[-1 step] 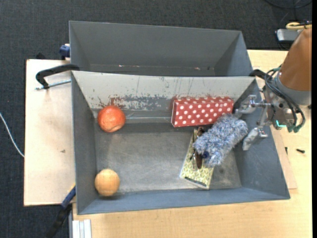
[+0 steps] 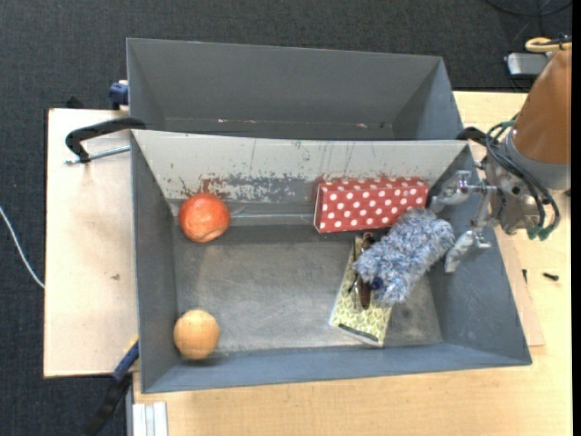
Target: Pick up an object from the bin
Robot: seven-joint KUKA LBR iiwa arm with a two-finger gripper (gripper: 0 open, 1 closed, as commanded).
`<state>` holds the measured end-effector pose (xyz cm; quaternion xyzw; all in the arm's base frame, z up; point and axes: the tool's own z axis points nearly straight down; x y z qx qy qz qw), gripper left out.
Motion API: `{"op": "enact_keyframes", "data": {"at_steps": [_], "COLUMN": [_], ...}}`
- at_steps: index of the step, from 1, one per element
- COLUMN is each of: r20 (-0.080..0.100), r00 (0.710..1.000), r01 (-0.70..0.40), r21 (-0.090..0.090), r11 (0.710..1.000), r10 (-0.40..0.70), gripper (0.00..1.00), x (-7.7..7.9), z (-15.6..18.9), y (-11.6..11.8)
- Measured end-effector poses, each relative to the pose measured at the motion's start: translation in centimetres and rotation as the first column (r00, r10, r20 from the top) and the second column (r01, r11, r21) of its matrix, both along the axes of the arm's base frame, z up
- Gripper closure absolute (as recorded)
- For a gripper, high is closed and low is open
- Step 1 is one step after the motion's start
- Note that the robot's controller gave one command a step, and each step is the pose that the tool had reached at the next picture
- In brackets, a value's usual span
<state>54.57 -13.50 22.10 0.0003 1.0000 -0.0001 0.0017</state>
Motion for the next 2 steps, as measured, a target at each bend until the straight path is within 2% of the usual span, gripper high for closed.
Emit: {"op": "enact_keyframes", "data": {"at_steps": [1, 2], "r20": [0.004, -0.001], "r00": [0.996, 0.986], "r01": [-0.088, -0.167], "r21": [-0.001, 0.001], "r11": [0.996, 0.986], "r10": [0.088, 0.167], "gripper": [0.0, 0.0], "x": [2.4, 4.6], "z": [-5.8, -6.7], "y": [-0.5, -1.5]}}
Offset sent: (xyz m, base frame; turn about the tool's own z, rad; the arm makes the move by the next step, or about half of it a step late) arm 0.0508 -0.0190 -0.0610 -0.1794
